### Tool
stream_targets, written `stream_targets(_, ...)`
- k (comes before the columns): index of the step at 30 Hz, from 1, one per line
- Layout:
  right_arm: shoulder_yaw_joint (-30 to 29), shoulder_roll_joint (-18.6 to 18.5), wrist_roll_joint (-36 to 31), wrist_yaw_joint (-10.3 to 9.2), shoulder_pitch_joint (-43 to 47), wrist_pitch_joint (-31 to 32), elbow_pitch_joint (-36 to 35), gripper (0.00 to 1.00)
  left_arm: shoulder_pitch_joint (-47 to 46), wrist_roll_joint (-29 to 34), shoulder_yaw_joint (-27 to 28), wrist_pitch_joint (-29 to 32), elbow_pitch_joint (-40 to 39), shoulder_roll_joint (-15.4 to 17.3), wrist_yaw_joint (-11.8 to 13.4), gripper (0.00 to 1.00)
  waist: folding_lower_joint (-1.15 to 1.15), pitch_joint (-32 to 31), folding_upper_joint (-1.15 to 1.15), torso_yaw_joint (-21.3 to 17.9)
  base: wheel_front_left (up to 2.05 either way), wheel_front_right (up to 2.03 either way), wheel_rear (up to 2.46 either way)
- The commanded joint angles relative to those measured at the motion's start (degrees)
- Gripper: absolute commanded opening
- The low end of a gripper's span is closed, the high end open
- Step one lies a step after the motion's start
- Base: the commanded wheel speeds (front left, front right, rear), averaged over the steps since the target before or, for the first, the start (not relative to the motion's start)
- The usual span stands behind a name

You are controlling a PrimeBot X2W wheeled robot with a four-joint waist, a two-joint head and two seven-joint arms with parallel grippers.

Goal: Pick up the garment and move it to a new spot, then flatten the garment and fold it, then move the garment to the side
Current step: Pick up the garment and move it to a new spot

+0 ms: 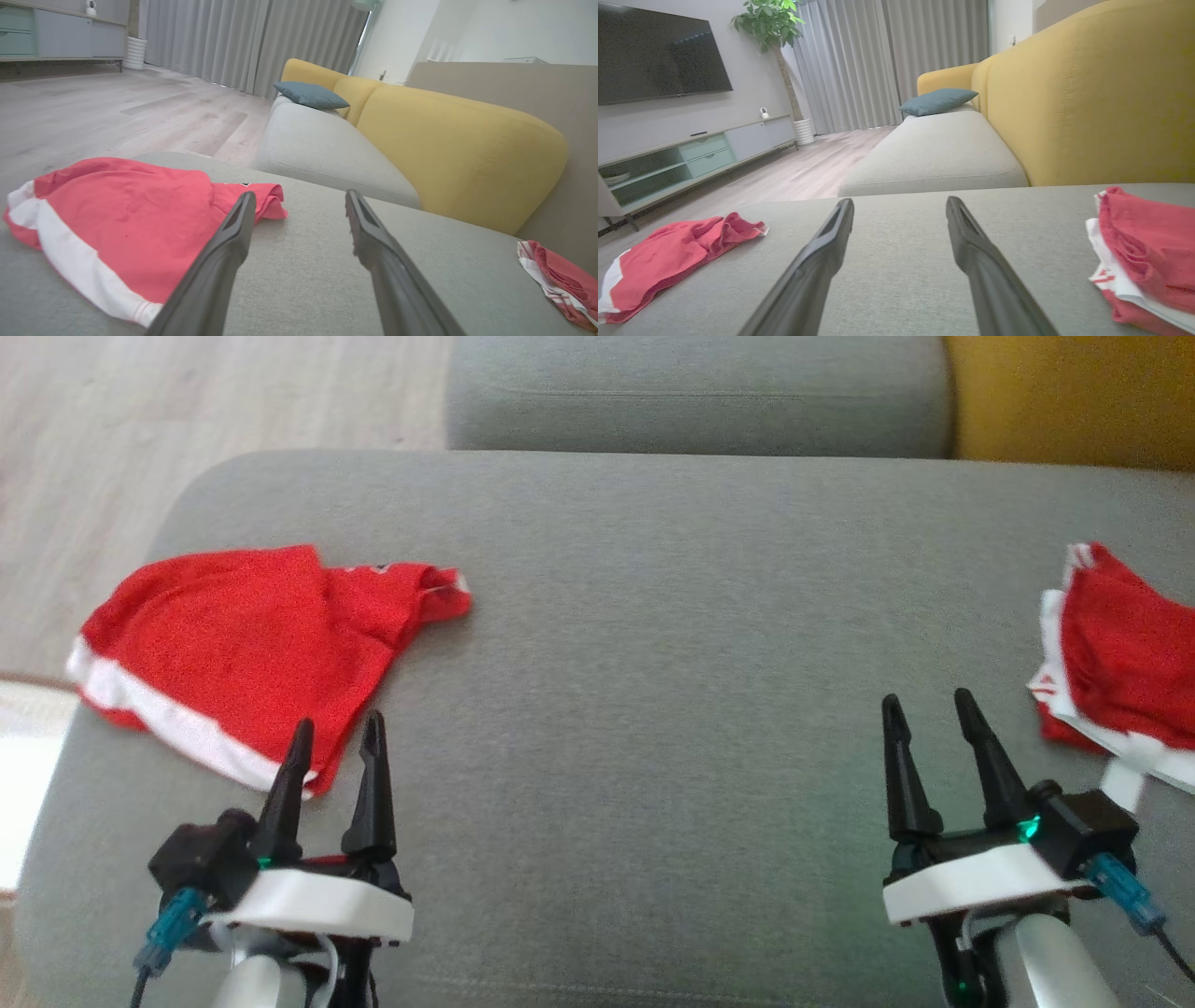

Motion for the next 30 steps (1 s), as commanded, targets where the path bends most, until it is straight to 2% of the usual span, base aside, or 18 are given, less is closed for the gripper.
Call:
stream_targets(1,1.6,-0.1,0.4,0.19,-1.6,-0.6,-1.6,1.0,-3.4,0.5,2.2,-0.3,-2.1,0.5,0.1,1.0,0.0,0.1,0.0,2.0,0.0,0.0,0.0)
stream_targets(10,3.9,-0.1,1.0,0.19,-1.7,-0.6,-1.0,1.0,-3.0,0.9,3.9,-0.3,-1.9,0.5,-0.1,1.0,0.0,-0.2,0.0,10.2,0.0,0.0,0.0)
stream_targets(17,5.2,-0.1,1.9,0.19,-1.8,-0.6,-0.4,1.0,-2.4,1.5,4.8,-0.3,-1.8,0.5,-0.2,1.0,0.0,-0.7,0.0,15.2,0.0,0.0,0.0)
stream_targets(23,6.0,-0.1,2.7,0.19,-1.6,-0.6,0.0,1.0,-2.0,2.0,6.0,-0.3,-1.8,0.5,-0.1,1.0,0.0,-1.4,0.0,17.6,0.0,0.0,0.0)
stream_targets(30,6.5,-0.1,2.8,0.19,-1.6,-0.6,-0.1,1.0,-2.0,1.8,7.7,-0.3,-2.2,0.5,-0.1,1.0,0.0,-0.7,0.0,18.0,0.0,0.0,0.0)
